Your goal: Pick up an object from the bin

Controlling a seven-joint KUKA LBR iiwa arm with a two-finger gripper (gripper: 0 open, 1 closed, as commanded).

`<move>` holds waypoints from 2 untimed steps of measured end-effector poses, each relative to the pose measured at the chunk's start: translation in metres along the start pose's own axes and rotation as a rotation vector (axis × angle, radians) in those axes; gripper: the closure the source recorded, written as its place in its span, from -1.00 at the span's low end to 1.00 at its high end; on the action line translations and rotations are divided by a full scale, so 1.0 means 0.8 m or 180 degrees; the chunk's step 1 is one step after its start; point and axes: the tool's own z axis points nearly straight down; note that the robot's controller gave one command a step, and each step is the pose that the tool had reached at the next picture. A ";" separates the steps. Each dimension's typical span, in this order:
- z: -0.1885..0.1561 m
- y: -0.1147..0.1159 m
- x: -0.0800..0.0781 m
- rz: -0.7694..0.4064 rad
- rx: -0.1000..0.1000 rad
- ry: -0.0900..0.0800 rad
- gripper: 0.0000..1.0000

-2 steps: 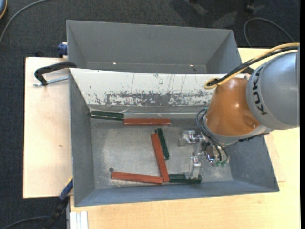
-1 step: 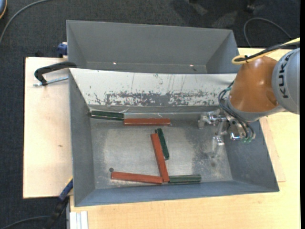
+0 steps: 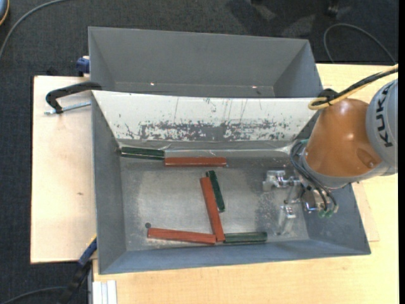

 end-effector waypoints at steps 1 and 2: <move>0.029 0.136 -0.028 -0.0244 -0.0012 -0.0017 -1.00; 0.027 0.226 -0.094 0.0011 -0.0012 -0.0035 -1.00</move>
Offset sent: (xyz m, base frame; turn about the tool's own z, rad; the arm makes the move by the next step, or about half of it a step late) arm 0.0181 0.1030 -0.0230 -0.0682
